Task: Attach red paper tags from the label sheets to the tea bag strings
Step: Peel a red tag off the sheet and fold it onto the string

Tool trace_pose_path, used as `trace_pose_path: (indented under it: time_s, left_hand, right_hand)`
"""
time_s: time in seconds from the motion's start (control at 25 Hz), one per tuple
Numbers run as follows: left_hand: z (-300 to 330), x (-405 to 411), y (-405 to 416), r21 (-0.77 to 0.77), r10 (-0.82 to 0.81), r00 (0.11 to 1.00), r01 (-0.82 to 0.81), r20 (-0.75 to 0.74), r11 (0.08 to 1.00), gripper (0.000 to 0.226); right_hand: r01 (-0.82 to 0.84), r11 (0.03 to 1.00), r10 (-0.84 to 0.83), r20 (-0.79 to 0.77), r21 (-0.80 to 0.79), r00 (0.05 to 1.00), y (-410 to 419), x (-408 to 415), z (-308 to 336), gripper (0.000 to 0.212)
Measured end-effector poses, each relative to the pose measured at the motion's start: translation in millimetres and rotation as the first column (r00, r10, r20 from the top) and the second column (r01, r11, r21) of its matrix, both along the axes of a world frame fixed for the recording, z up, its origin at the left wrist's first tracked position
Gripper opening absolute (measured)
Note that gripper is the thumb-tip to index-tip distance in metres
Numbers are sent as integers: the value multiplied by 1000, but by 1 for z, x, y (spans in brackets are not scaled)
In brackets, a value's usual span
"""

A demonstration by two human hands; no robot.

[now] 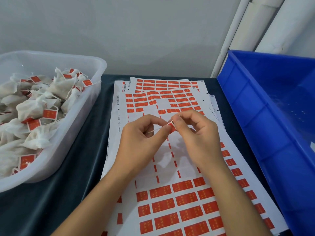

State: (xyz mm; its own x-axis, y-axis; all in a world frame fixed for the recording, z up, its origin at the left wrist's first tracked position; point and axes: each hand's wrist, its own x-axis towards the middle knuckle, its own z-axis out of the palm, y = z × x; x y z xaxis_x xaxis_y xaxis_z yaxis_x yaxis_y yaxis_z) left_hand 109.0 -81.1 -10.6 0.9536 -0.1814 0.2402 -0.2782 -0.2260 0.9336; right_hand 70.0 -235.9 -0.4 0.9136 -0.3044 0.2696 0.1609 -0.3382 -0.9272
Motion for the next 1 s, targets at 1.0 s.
trace_pose_path:
  time_s: [1.0]
  left_hand:
    - [8, 6, 5, -227, -170, 926, 95, -338, 969, 8]
  right_hand:
    - [-58, 977, 71, -59, 205, 996, 0, -1, 4, 7]
